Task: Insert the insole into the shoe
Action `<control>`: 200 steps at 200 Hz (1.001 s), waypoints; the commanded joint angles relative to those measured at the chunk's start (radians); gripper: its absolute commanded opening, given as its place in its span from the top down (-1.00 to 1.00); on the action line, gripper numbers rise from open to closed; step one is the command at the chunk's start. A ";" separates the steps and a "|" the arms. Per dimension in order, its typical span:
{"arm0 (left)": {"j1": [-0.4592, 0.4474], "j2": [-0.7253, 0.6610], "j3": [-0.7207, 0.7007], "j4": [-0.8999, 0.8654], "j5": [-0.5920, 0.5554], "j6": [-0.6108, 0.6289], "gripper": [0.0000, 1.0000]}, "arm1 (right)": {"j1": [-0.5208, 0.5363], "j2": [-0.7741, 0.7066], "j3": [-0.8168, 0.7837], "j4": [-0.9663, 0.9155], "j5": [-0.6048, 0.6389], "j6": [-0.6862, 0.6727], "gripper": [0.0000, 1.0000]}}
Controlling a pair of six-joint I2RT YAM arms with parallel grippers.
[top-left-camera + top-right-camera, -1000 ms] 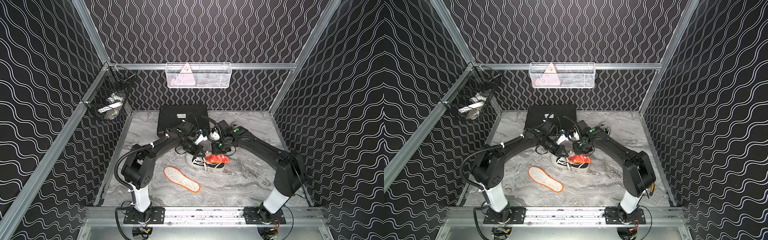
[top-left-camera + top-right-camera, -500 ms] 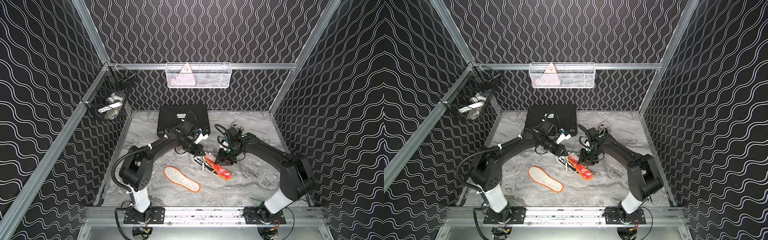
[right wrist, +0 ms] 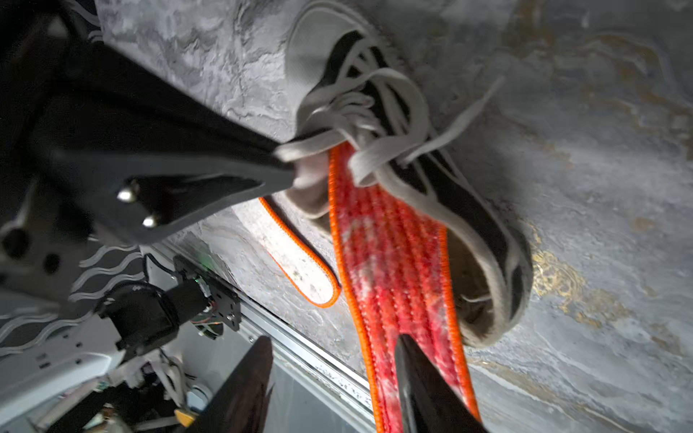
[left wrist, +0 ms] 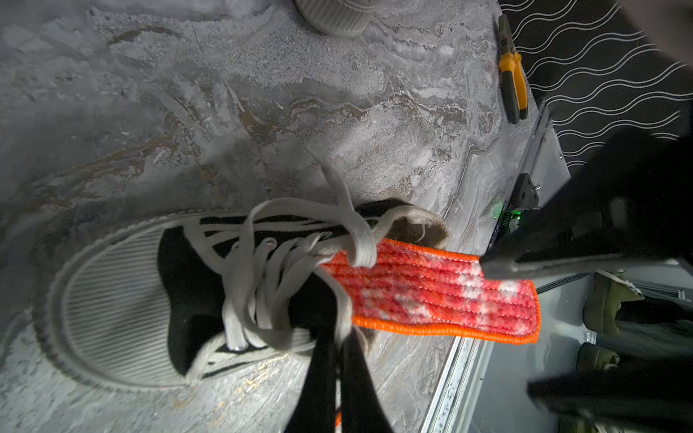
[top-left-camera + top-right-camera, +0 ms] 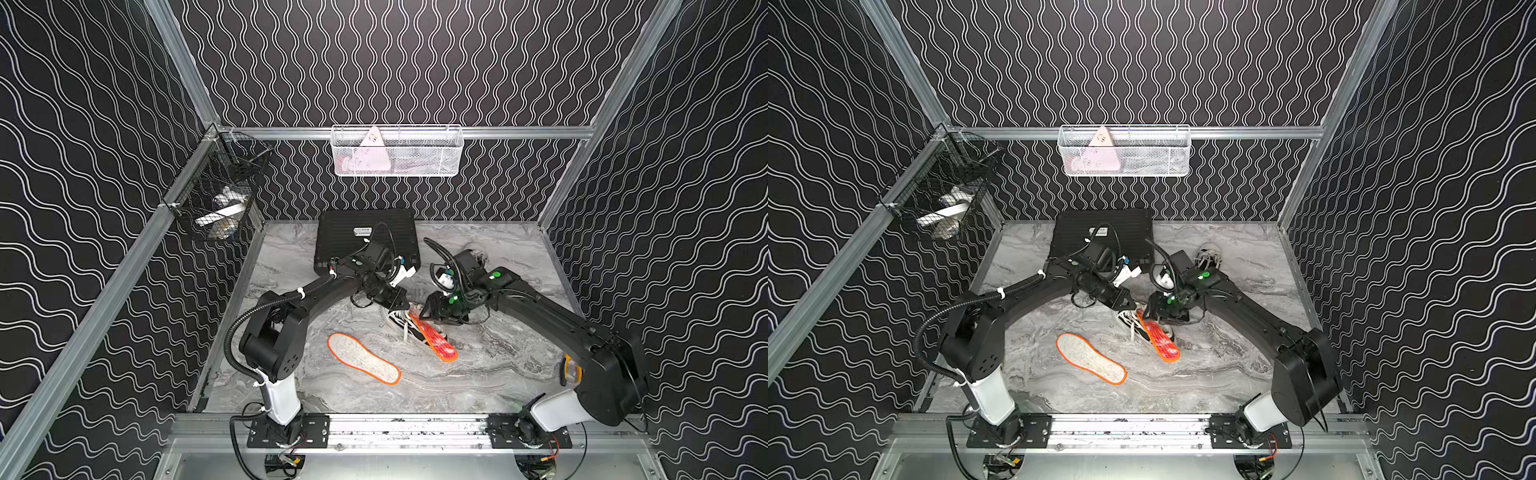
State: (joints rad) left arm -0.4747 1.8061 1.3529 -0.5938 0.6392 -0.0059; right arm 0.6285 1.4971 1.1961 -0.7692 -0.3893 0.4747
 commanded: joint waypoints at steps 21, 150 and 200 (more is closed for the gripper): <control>0.001 0.001 0.011 -0.006 0.017 -0.028 1.00 | 0.126 -0.027 -0.054 0.175 0.213 -0.227 -0.10; 0.001 0.031 0.046 -0.024 0.068 -0.013 1.00 | 0.144 0.029 -0.174 0.366 0.323 -0.319 0.42; 0.003 0.014 0.046 -0.064 0.141 0.045 1.00 | 0.141 0.083 -0.154 0.331 0.402 -0.363 0.75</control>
State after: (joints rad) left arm -0.4725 1.8374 1.3891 -0.6350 0.6945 -0.0162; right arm 0.7715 1.5703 1.0309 -0.4286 -0.0669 0.1558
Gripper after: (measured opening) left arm 0.064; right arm 0.136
